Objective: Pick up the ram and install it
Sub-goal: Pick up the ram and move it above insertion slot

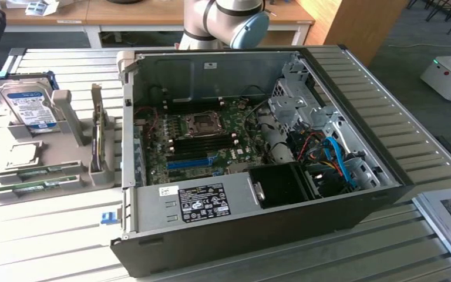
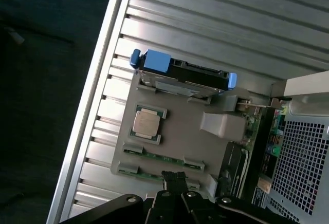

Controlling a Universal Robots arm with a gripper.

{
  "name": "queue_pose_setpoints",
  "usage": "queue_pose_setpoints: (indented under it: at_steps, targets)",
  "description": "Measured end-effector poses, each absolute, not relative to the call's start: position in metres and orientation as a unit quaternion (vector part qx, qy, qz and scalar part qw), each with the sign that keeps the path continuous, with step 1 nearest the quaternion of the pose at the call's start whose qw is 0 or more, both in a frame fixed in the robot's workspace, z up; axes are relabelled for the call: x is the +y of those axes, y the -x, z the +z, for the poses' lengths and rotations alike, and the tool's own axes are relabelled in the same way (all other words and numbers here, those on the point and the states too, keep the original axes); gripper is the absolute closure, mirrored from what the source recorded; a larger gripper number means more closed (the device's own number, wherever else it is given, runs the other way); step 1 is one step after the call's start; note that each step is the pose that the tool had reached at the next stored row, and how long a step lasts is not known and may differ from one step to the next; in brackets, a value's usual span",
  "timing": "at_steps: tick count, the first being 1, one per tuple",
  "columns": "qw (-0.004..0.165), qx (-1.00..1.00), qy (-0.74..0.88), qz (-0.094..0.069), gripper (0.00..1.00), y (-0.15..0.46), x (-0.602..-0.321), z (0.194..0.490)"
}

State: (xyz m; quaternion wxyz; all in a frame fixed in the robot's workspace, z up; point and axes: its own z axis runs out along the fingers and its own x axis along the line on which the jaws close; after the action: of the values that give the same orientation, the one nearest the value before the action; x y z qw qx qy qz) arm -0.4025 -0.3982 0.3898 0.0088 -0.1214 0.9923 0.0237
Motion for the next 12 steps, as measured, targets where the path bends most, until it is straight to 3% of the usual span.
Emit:
queue_pose_setpoints:
  at_steps: [12]
  targets:
    - [0.006, 0.976, 0.218, 0.024, 0.9, 0.4025, -0.3982, 0.3898]
